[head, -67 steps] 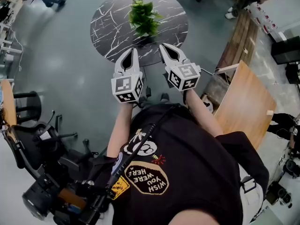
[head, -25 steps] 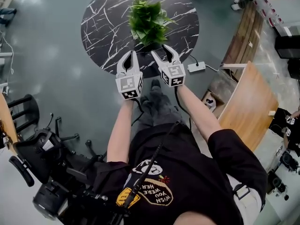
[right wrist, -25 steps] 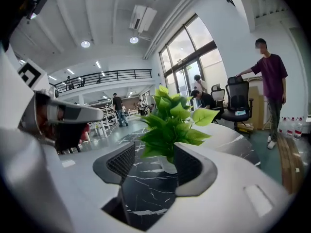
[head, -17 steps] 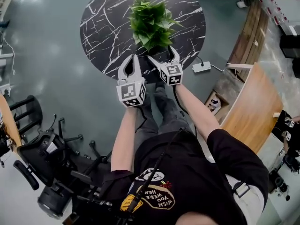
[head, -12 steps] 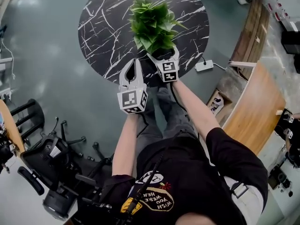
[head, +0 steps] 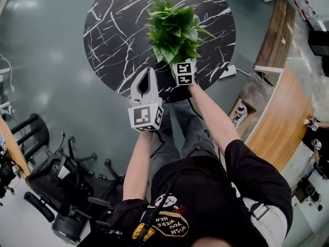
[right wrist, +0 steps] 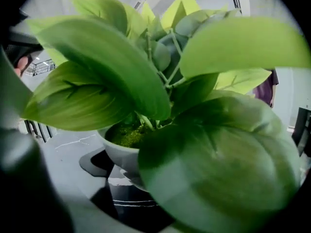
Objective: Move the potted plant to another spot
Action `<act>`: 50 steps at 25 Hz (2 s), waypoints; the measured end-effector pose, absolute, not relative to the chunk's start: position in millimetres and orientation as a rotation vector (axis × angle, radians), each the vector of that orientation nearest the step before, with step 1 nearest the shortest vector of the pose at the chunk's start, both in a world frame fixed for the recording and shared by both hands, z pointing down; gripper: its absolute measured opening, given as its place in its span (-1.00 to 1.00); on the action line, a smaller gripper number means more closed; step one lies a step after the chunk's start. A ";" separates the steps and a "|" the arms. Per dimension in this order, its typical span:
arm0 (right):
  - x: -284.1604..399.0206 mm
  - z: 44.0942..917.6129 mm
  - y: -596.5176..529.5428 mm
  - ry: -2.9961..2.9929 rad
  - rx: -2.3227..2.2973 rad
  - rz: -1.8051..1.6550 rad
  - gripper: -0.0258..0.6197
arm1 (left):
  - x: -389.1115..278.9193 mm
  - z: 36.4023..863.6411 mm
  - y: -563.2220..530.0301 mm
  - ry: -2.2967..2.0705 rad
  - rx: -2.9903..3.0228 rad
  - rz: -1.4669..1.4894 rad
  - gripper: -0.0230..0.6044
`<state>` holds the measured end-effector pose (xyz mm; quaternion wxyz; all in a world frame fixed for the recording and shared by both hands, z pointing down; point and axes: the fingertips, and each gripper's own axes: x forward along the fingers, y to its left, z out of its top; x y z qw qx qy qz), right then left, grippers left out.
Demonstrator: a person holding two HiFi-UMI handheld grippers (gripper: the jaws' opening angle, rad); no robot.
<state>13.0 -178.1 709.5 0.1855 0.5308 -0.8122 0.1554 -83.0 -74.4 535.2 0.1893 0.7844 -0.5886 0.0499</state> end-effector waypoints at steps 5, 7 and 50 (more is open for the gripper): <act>13.2 707.1 -183.1 -2.289 1.531 0.447 0.62 | -89.4 541.1 -82.6 -1.644 2.207 0.145 -0.92; 11.0 707.6 -186.1 -2.291 1.526 0.445 0.62 | -90.7 543.7 -86.4 -1.639 2.212 0.153 -0.92; -70.4 709.4 -487.6 -2.344 1.486 0.465 0.61 | -151.4 593.6 -300.3 -1.763 2.167 0.162 -0.92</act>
